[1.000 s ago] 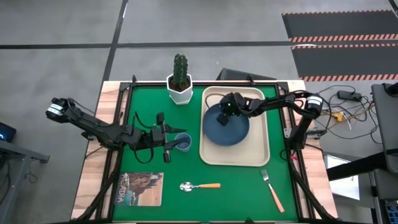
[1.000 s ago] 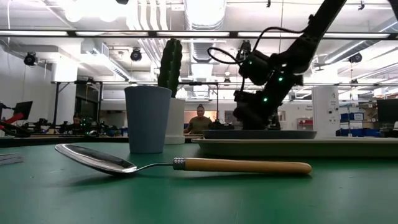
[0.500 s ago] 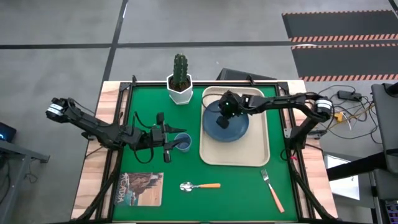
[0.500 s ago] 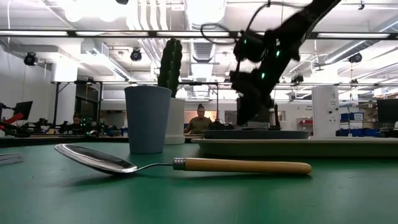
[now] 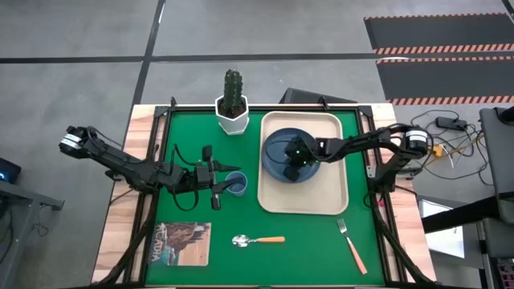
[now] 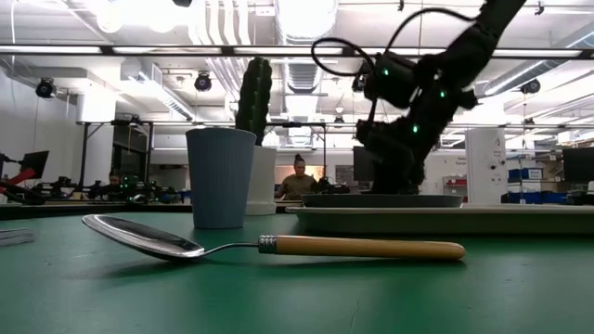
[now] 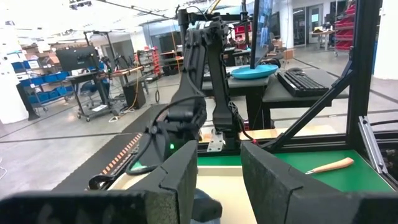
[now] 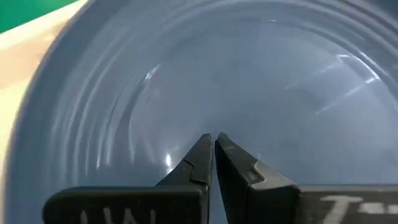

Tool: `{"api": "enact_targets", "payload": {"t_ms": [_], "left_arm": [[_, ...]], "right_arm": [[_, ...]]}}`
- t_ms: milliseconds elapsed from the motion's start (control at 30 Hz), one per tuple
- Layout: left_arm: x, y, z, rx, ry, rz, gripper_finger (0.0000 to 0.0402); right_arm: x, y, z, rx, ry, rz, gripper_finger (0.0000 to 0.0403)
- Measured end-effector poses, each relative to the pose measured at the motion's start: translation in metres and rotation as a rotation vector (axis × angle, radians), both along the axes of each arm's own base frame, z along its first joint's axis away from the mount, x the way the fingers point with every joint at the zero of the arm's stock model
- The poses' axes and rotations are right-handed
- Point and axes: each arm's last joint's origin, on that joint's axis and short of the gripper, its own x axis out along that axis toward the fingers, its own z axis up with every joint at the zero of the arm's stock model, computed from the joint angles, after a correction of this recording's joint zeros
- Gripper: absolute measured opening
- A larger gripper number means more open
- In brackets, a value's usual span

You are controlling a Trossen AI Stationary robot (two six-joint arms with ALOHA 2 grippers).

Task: Pick and place plate/cup/fork/spoon on tray
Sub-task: Put the blue plate at the center of the white serving tray

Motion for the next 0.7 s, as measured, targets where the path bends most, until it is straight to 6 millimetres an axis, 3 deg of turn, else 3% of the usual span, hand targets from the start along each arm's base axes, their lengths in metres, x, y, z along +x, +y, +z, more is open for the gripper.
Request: {"api": "enact_targets", "payload": {"t_ms": [300,700], "left_arm": [[0.0,0.0,0.0,0.0,-0.002,0.0,0.0106],[0.0,0.0,0.001,-0.003,-0.01,0.0,0.0106]], "right_arm": [[0.014,-0.013,-0.024,-0.099,-0.08,-0.013,0.0011],[0.012,-0.052,-0.015,-0.225,-0.093,-0.08,0.0011]]}}
